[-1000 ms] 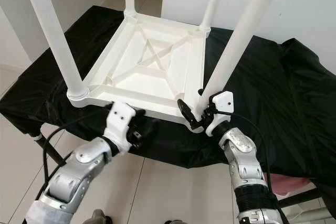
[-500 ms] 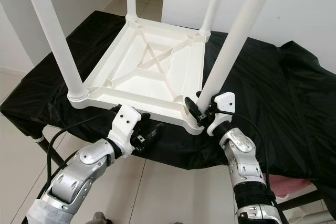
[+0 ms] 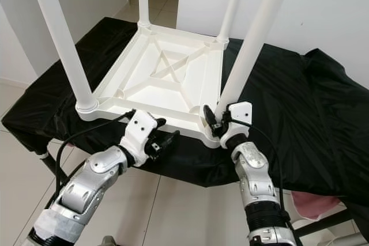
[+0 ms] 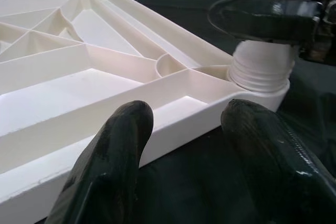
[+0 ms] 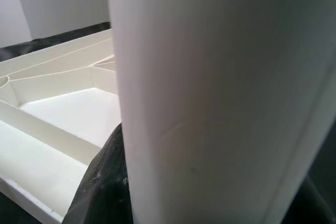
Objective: Building children table
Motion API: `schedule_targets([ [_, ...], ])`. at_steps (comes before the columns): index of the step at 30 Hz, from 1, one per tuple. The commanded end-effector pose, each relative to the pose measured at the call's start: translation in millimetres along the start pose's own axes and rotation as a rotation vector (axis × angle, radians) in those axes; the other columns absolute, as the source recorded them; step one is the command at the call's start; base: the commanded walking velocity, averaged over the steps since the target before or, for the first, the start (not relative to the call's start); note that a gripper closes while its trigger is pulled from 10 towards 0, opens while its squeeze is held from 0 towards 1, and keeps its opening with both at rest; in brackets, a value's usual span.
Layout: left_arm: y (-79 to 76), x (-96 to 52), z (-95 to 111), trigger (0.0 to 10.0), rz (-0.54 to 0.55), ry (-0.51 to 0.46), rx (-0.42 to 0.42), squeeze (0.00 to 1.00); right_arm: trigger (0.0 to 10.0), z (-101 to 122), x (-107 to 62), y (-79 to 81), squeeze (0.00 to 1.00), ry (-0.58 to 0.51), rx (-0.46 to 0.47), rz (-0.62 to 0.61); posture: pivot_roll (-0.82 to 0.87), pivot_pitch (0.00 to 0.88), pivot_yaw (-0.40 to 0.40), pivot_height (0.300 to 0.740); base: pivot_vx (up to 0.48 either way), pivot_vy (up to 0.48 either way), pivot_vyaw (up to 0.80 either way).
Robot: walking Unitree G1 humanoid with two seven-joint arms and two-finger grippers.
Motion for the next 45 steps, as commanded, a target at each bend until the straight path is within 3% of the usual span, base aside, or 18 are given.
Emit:
schedule_targets([
  [1,5.7,1.4,2,10.0,0.032,-0.012,-0.025,0.0,10.0,-7,-1.8,1.1,0.0,0.012,0.011,-0.052,0.06,0.013,-0.07,0.74,0.0,0.0,0.0],
  [15,20.5,3.3,0,10.0,0.074,-0.002,0.017,0.0,10.0,-9,-6.7,-3.5,0.0,-0.078,0.125,-0.457,0.06,0.017,-0.075,0.74,0.0,0.0,0.0],
  [16,20.5,3.3,0,10.0,0.074,-0.002,0.017,0.0,10.0,-9,-6.7,-3.5,0.0,-0.078,0.125,-0.457,0.06,0.017,-0.075,0.74,0.0,0.0,0.0],
  [19,22.7,6.7,4,10.0,0.082,-0.016,-0.001,0.0,10.0,-5,1.0,18.1,0.0,-0.083,0.105,-0.339,0.06,0.024,-0.068,0.74,0.0,0.0,0.0],
  [26,21.8,8.7,8,10.0,0.076,-0.026,0.004,0.0,10.0,2,0.4,15.8,0.0,-0.098,0.109,-0.345,0.06,0.037,-0.067,0.74,0.0,0.0,0.0],
  [27,20.6,8.6,8,10.0,0.07,-0.026,0.006,0.0,10.0,4,1.0,12.5,1.0,-0.103,0.108,-0.348,0.06,0.039,-0.067,0.74,0.0,0.0,0.0],
  [32,18.8,8.2,7,10.0,0.064,-0.026,0.011,0.0,10.0,7,1.3,8.7,1.0,-0.114,0.11,-0.347,0.06,0.044,-0.069,0.74,0.0,0.0,0.0],
  [37,18.5,7.9,7,10.0,0.065,-0.024,0.012,0.0,10.0,13,0.4,4.4,1.0,-0.114,0.054,-0.302,0.06,0.053,-0.075,0.74,0.0,0.0,0.0],
  [38,18.7,7.8,7,10.0,0.065,-0.023,0.013,0.0,10.0,13,-0.8,4.7,0.0,-0.109,0.048,-0.267,0.06,0.055,-0.074,0.74,0.0,0.0,0.0],
  [45,17.6,6.8,5,10.0,0.054,-0.019,0.01,0.0,10.0,15,-4.0,6.9,0.0,-0.091,0.039,-0.146,0.06,0.062,-0.072,0.74,0.0,0.0,0.0],
])
Point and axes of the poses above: a point about 5 cm out from each wrist's last joint towards the gripper, its own x axis pointing out of the wrist towards the gripper, its own z axis along the axis of the wrist's last joint, y = z × x, the point moved 5 cm from there along x, pointing out of the wrist towards the gripper, and after that the axes turned 15 degrees about x, right-handed, at the moved point
